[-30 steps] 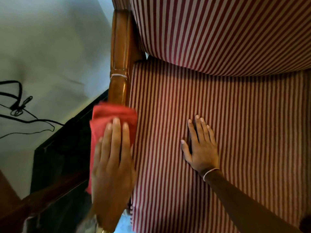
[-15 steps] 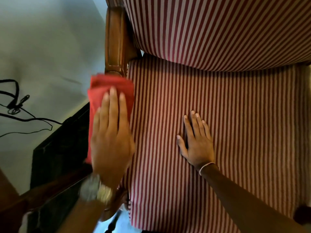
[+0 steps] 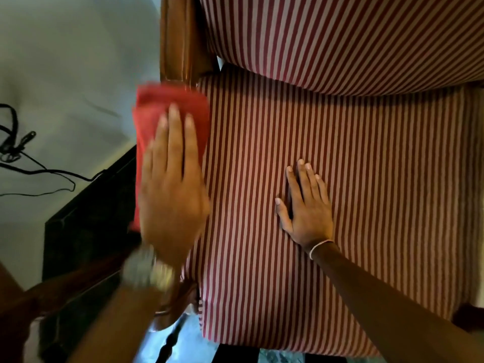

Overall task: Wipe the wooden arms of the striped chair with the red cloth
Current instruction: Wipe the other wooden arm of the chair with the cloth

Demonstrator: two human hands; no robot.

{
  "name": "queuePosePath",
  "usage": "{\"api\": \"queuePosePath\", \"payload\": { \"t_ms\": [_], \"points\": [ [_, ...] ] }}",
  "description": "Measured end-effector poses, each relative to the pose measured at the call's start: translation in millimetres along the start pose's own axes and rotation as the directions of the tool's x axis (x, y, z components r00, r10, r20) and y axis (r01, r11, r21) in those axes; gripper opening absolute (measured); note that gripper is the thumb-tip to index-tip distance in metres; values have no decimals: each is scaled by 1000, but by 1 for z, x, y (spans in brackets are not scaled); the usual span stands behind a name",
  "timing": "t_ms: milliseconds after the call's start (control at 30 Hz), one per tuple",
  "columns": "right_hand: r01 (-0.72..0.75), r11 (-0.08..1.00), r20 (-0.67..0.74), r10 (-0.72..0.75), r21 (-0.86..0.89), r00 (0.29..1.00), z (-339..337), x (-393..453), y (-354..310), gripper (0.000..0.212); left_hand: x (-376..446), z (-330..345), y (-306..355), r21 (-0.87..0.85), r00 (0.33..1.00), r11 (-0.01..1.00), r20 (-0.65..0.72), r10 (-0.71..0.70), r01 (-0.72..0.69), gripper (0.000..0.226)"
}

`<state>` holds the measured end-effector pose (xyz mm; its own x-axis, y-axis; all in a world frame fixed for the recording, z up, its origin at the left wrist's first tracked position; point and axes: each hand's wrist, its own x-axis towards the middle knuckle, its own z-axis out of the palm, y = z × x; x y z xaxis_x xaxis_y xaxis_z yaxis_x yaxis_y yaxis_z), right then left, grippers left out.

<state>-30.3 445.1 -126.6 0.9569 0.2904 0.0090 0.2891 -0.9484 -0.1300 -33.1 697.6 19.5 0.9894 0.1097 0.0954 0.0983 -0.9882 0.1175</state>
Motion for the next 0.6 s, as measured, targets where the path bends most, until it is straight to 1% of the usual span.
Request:
{"api": "queuePosePath", "payload": {
  "t_ms": [67, 133, 200, 233, 300, 367, 433, 533, 600],
  "points": [
    [-4, 1000, -1, 4, -6, 1000, 1, 0, 0, 70, -59, -5, -2, 19, 999, 999, 47, 25, -26, 62],
    [-4, 1000, -3, 4, -11, 1000, 1, 0, -1, 70, -56, -3, -7, 60, 996, 997, 72, 49, -53, 62],
    [-4, 1000, 0, 4, -13, 1000, 1, -1, -1, 70, -11, -2, -3, 75, 997, 996, 63, 41, -46, 65],
    [-5, 1000, -2, 5, -15, 1000, 0, -1, 0, 70, 20, 1, -1, 54, 999, 997, 20, 49, -50, 66],
    [-6, 1000, -3, 5, -20, 1000, 0, -1, -1, 69, 86, 5, 1, 0, 999, 1000, -32, -1, 1, 68],
    [-9, 1000, 4, 9, -19, 1000, 0, -1, -1, 70, 119, 4, 2, -13, 998, 1000, -50, -28, 27, 67],
    [-9, 1000, 6, 9, -7, 1000, 0, -1, -1, 70, 96, 7, 0, -13, 999, 1000, -33, -15, 15, 66],
    [-7, 1000, 1, 7, -8, 1000, 3, -1, 1, 70, -10, 2, -4, 12, 1000, 1000, 11, 15, -15, 65],
    [-6, 1000, -1, 6, -16, 1000, 4, -1, 1, 71, -61, 0, -6, 45, 998, 998, 49, 43, -45, 67]
  ]
}}
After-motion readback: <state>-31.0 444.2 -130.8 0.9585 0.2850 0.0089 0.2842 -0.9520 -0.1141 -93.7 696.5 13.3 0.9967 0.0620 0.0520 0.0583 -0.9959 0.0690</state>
